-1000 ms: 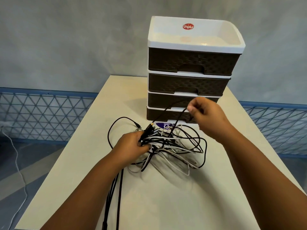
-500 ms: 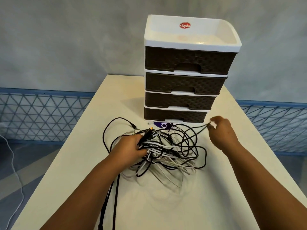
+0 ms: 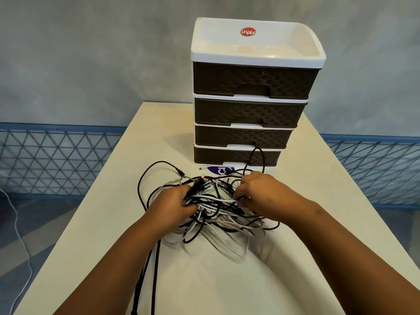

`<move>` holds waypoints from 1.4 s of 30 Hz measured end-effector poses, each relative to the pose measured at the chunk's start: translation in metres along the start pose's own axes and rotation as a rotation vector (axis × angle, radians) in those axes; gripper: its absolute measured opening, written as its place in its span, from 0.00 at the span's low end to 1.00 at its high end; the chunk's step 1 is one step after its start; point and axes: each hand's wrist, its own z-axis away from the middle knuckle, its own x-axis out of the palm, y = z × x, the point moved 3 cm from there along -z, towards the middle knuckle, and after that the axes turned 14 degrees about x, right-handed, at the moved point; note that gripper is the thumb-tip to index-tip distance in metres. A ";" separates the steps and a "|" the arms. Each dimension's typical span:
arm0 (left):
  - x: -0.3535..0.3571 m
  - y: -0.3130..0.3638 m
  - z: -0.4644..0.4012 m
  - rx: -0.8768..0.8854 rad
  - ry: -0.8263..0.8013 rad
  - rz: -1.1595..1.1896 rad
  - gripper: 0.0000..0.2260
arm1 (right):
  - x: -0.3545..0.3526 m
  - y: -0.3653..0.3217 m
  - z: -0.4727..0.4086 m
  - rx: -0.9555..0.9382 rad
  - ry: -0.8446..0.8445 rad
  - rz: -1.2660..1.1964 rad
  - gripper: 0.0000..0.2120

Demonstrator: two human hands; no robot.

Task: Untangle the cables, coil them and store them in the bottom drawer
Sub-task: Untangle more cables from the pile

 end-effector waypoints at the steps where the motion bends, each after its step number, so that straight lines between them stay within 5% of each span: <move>1: 0.000 0.000 0.000 0.004 0.002 -0.004 0.13 | -0.008 0.004 0.001 0.000 -0.020 -0.071 0.10; 4: -0.001 0.001 0.001 0.002 0.018 0.001 0.13 | -0.031 0.016 0.003 0.046 -0.041 -0.225 0.07; 9: 0.001 -0.001 0.001 0.019 0.008 -0.025 0.13 | -0.070 0.039 0.010 0.233 0.332 -0.517 0.06; 15: 0.004 -0.006 0.001 -0.009 -0.076 -0.031 0.14 | -0.088 0.067 0.022 0.391 0.513 -1.070 0.08; 19: -0.015 0.006 0.010 -0.017 -0.161 0.379 0.25 | -0.084 0.062 0.034 0.416 0.527 -1.082 0.07; 23: -0.051 0.022 0.014 -0.016 -0.019 0.635 0.09 | -0.086 0.053 0.051 0.414 0.638 -1.249 0.10; 25: -0.070 0.035 0.012 -0.003 0.041 0.885 0.09 | -0.092 0.049 0.063 0.384 0.692 -1.416 0.12; 32: -0.111 0.072 0.016 0.159 0.009 1.194 0.12 | -0.097 0.035 0.107 0.242 0.547 -1.925 0.17; 42: -0.102 0.132 0.045 0.243 0.069 1.161 0.12 | -0.135 0.009 0.160 -0.152 0.415 -1.958 0.21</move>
